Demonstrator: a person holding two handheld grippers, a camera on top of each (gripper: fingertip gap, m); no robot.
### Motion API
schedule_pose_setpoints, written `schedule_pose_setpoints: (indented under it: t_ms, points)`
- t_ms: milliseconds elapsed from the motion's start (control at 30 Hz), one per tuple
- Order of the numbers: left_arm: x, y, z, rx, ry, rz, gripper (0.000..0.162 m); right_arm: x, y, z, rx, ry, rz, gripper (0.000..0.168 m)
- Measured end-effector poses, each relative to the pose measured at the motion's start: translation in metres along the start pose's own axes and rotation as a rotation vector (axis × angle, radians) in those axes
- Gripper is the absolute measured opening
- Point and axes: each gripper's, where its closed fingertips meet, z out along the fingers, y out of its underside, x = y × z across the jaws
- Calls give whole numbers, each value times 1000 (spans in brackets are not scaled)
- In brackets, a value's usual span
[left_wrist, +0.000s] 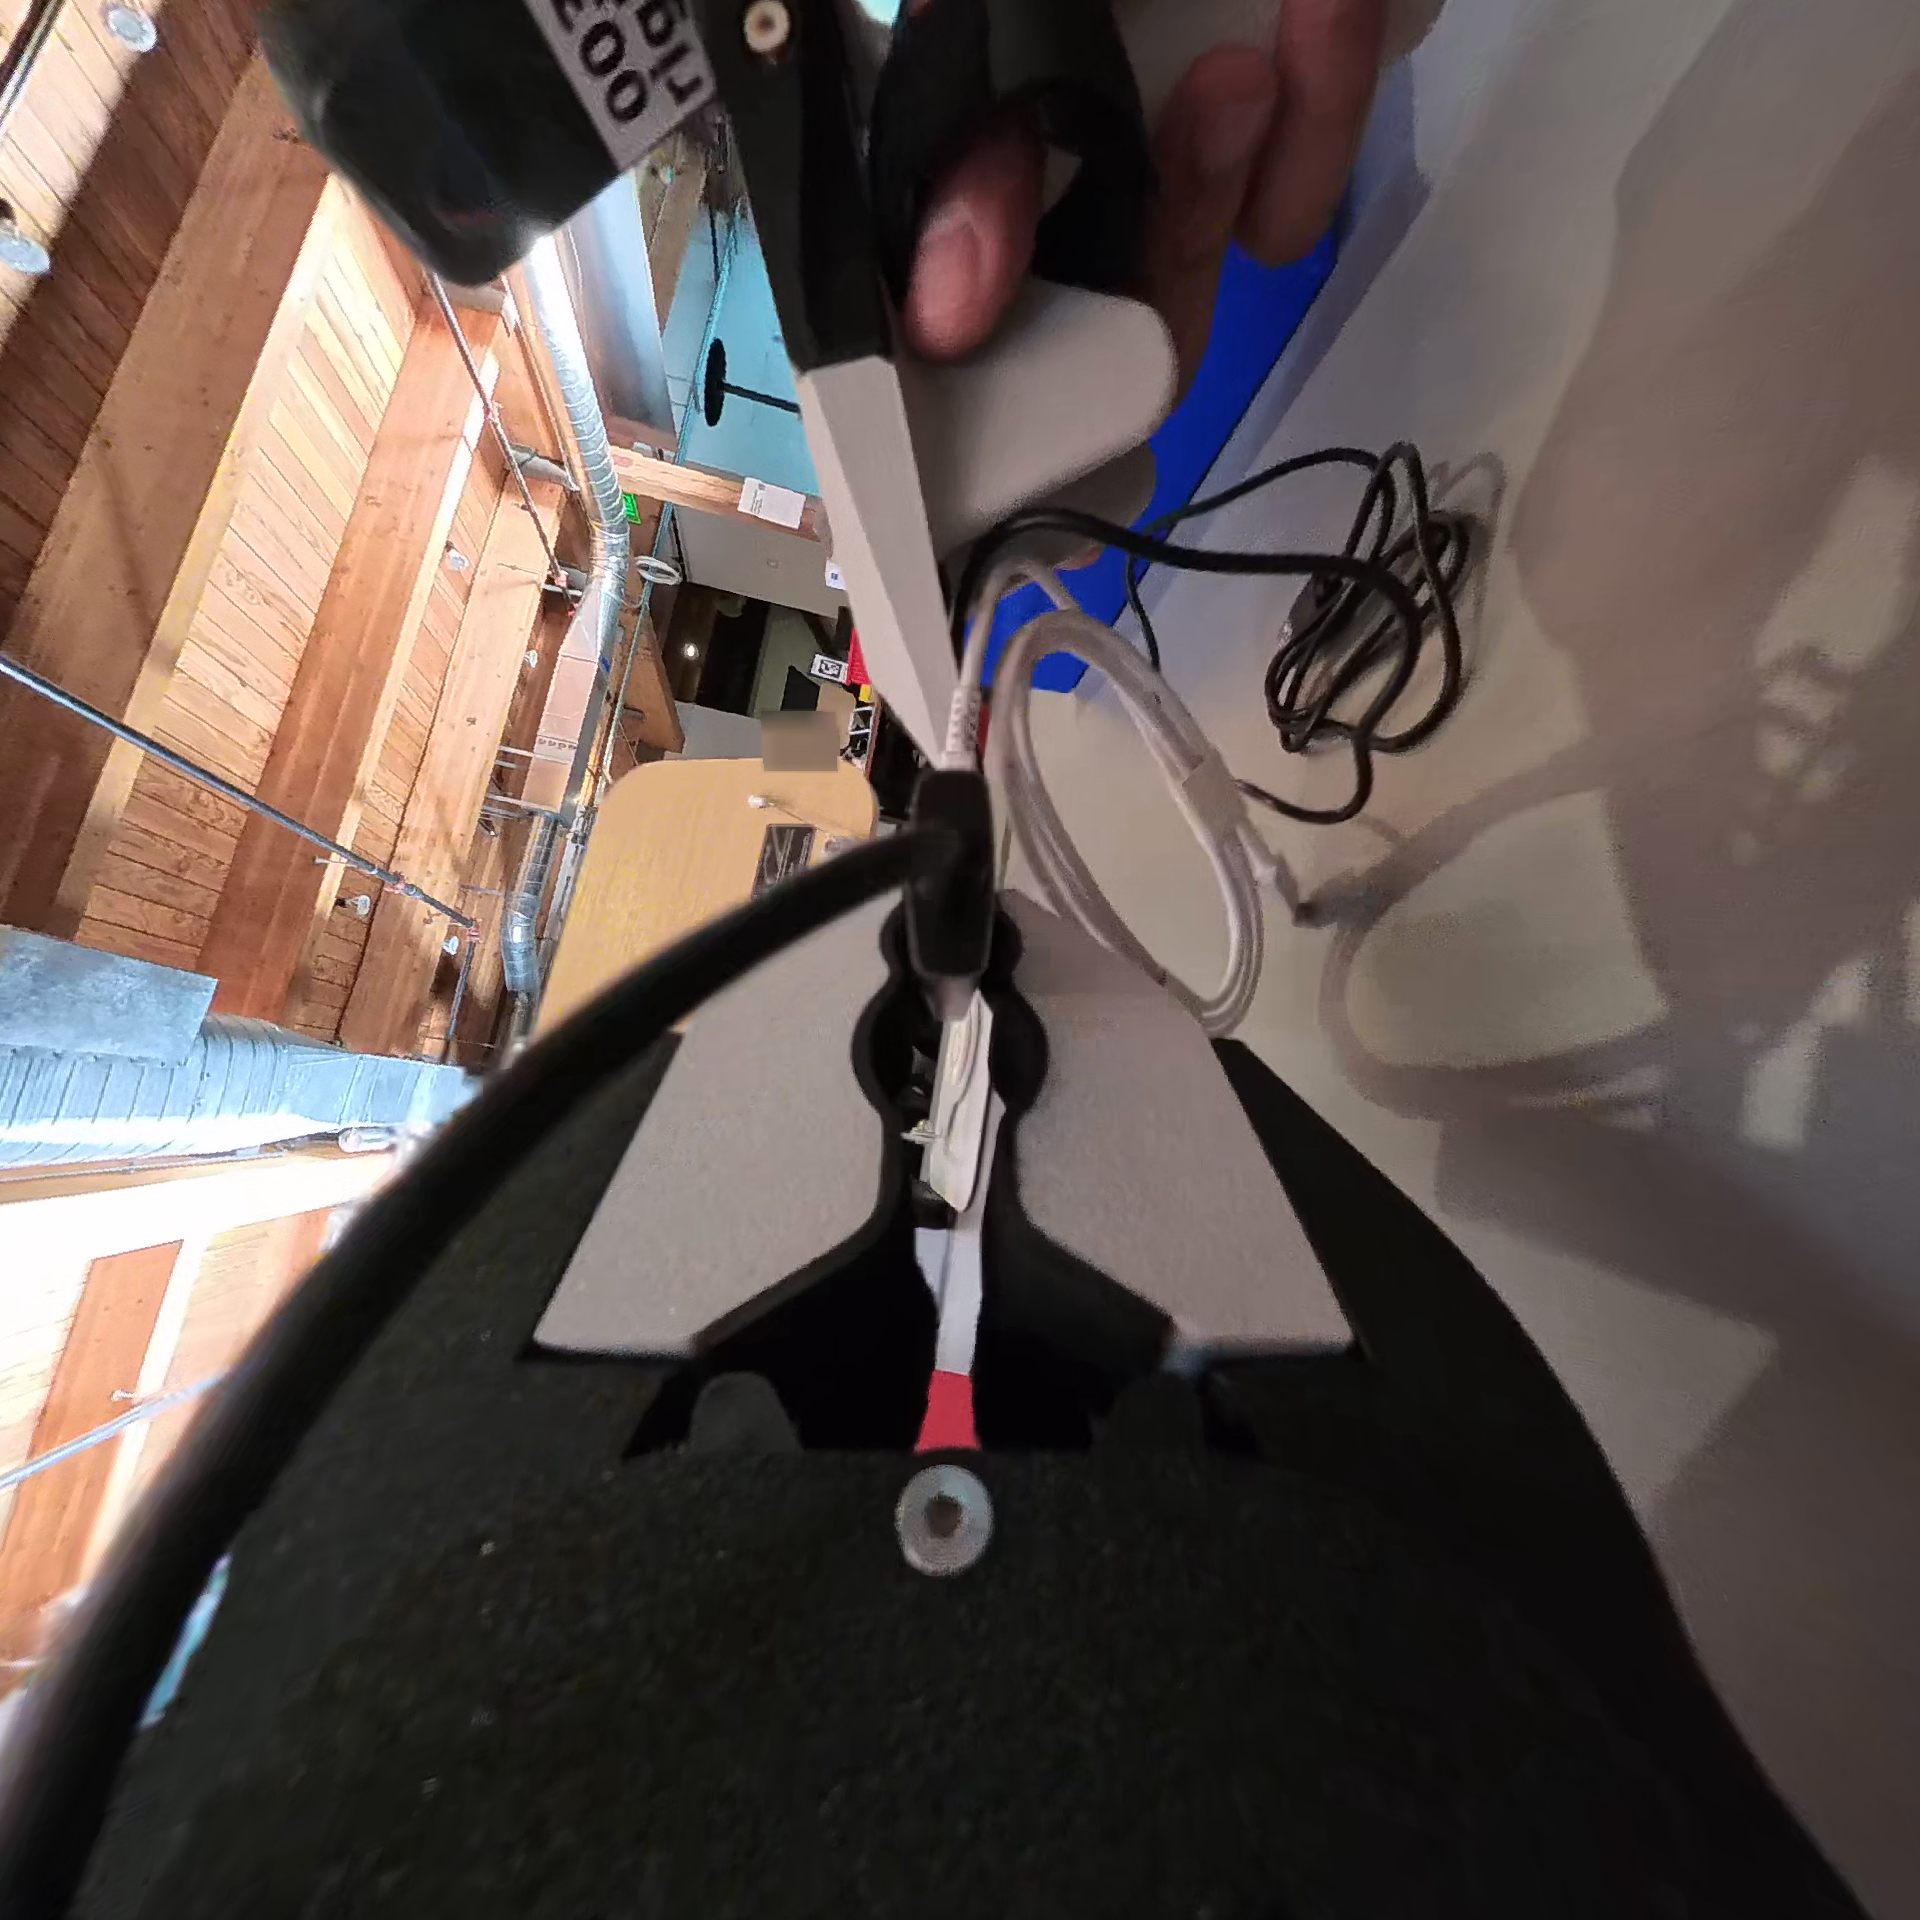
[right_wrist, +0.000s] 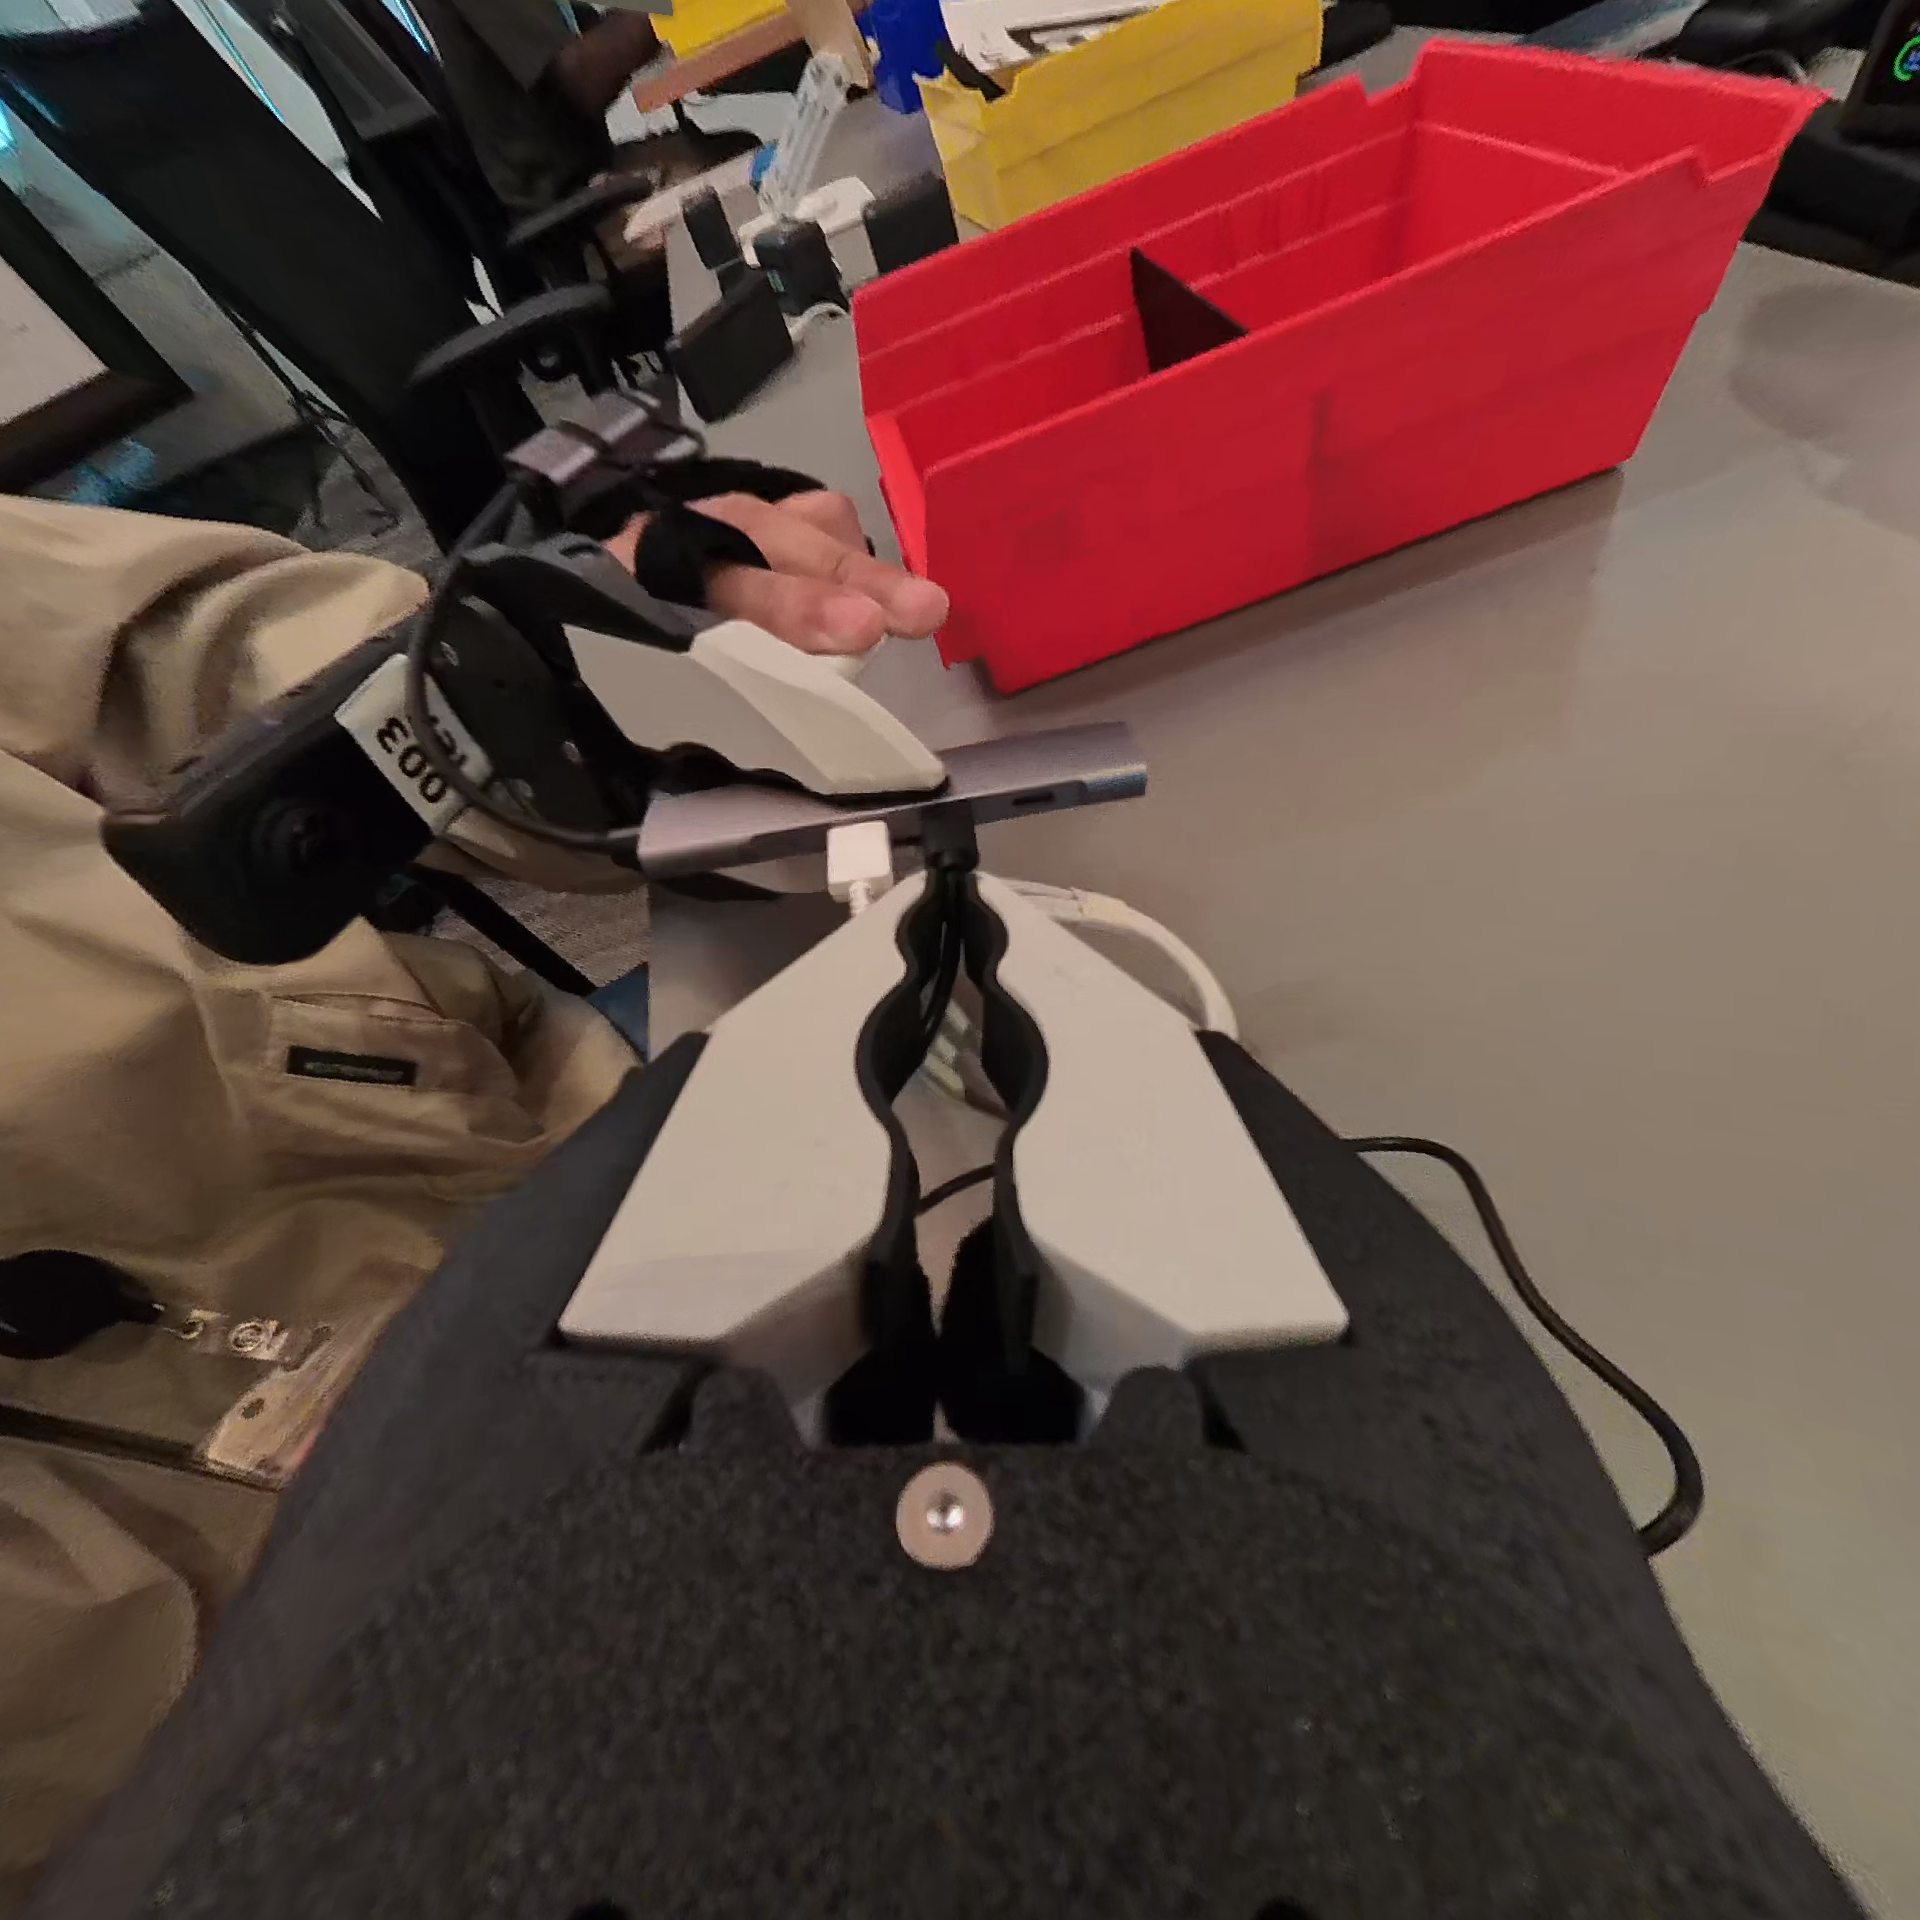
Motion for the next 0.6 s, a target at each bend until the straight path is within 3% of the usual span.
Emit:
schedule_pose_setpoints:
  t_ms: [67, 167, 600]
  points:
    - [2, -2, -1, 15, 12, 0, 9, 2, 4, 2, -5, -4, 3, 1]
    - [0, -12, -1, 54, 20, -57, 10, -6, 1, -8, 55, -139, 59, 1]
    - [-9, -5, -1, 53, 5, -129, 10, -10, -18, -10, 155, -114, 8, 8]
